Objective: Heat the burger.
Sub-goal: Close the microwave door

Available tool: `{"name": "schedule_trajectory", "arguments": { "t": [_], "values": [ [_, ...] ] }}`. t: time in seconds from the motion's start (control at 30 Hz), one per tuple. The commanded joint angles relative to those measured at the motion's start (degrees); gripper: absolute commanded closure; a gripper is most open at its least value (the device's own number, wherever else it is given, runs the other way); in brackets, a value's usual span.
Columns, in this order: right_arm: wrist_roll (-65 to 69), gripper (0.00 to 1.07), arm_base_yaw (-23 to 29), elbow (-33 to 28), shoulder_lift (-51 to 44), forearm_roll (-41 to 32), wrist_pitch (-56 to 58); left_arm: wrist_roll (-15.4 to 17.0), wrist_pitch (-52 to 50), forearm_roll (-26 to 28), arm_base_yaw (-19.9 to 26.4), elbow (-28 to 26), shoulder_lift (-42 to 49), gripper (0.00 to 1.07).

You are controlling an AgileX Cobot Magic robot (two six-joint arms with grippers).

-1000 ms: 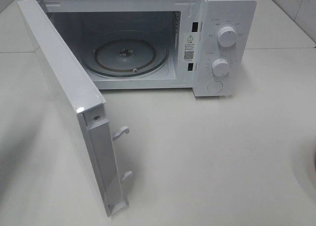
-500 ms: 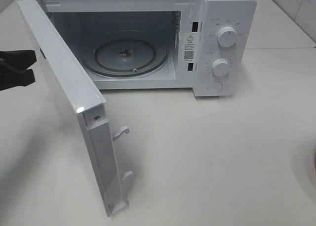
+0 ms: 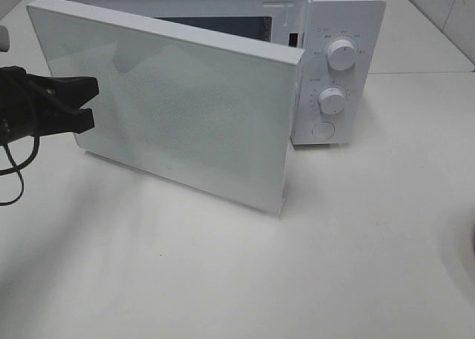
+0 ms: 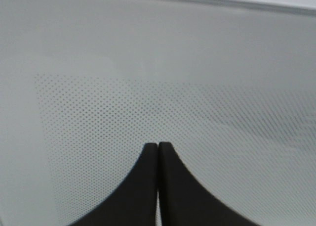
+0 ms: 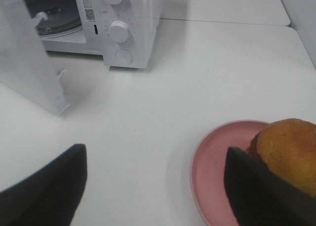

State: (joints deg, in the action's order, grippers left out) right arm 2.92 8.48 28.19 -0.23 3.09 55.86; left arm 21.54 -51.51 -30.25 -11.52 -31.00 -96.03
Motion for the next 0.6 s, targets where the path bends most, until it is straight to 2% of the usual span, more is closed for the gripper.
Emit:
{"name": "schedule_trajectory", "arguments": {
  "t": [0.03, 0.37, 0.6],
  "values": [
    [0.2, 0.32, -0.4, -0.1, -1.7, -0.3, -0.9, -0.2, -0.7, 1.1, -1.0, -0.6, 0.2, 1.07],
    [0.2, 0.32, -0.4, -0.1, -1.7, -0.3, -0.9, -0.2, 0.0, 2.9, -5.5, -4.1, -2.1, 1.07],
    [0.2, 0.32, -0.4, -0.1, -1.7, -0.3, -0.9, -0.2, 1.3, 6.2, -8.3, -7.4, -3.6, 1.07]
  ]
}}
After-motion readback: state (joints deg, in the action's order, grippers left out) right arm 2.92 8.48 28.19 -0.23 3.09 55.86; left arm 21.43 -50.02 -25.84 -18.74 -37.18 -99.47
